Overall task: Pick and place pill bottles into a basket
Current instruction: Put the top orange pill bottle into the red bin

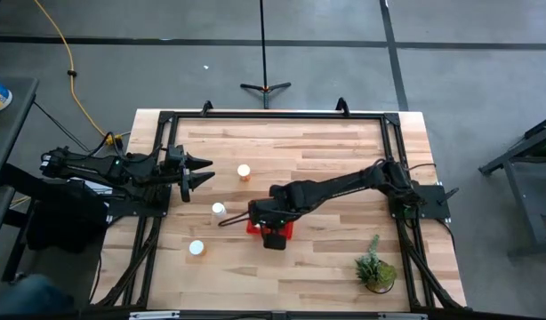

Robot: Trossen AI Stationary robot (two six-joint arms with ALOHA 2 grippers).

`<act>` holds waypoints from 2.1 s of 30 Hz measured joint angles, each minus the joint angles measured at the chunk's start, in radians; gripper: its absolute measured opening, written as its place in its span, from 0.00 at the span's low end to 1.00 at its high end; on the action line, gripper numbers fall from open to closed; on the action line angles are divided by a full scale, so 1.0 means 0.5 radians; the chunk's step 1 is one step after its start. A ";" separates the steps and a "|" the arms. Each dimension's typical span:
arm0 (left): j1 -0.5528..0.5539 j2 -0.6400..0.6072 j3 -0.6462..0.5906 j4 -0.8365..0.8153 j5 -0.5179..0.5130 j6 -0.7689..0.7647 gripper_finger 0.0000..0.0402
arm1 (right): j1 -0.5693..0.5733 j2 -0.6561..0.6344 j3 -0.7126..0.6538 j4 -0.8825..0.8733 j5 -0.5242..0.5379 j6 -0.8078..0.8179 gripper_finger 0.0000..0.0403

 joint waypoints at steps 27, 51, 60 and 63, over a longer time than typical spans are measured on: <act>0.000 0.001 0.000 0.000 -0.005 0.000 0.59 | -0.223 -0.596 -0.021 0.718 0.425 -0.312 0.42; 0.001 0.215 0.000 0.020 -0.009 0.149 0.59 | -0.166 -2.670 -3.142 2.766 0.903 0.268 0.33; 0.115 0.702 0.095 0.171 0.131 0.137 0.72 | -0.187 -2.691 -3.214 2.758 1.107 0.203 0.55; 0.307 0.889 0.244 0.019 0.333 -0.002 0.83 | -0.222 -2.692 -3.212 2.756 1.121 0.149 0.59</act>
